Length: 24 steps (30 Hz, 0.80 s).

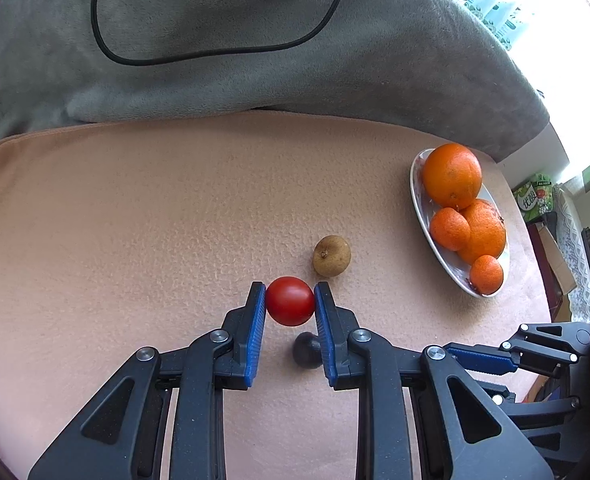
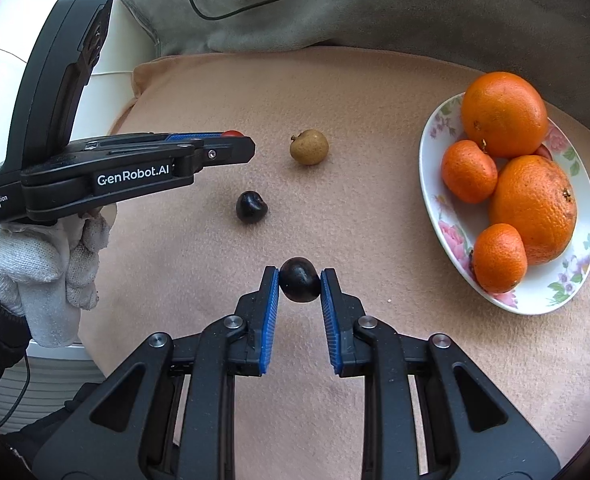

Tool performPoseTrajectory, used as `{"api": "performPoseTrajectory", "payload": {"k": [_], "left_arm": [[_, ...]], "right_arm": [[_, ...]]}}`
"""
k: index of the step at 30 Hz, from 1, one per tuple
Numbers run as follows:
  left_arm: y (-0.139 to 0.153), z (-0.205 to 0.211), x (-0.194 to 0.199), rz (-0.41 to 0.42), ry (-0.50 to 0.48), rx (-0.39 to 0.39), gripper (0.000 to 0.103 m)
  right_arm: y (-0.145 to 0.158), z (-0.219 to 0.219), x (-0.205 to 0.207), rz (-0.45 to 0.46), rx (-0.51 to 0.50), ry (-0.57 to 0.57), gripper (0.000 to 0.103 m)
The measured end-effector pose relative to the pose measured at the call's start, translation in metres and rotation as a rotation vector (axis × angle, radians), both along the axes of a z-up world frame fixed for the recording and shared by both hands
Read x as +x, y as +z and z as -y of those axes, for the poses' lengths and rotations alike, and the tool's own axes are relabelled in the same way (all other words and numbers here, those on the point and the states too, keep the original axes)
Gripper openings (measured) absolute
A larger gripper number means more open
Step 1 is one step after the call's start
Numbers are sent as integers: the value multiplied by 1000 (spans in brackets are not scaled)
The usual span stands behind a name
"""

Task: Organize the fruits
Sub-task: 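Grasp the red tomato with the left gripper while the right gripper grasps a dark plum, then carry the dark plum over the plate with the right gripper while the left holds the tomato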

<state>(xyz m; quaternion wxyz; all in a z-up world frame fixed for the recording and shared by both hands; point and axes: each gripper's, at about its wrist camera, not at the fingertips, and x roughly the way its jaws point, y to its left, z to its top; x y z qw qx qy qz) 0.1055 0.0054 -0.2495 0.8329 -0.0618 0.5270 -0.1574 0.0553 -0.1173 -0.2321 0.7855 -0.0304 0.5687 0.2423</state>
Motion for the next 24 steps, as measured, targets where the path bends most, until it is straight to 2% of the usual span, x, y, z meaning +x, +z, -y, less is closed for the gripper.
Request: {"api": "performPoseTrajectory", "payload": {"k": [13,24], "left_arm": [[28,23,-11,33,-35,-30,23],[41,80,-9,57,-75,-48,23]], "right_arm": [[27,52,7,41,-13,-64,22],[46,100,19,84,-30,-121,22]]}}
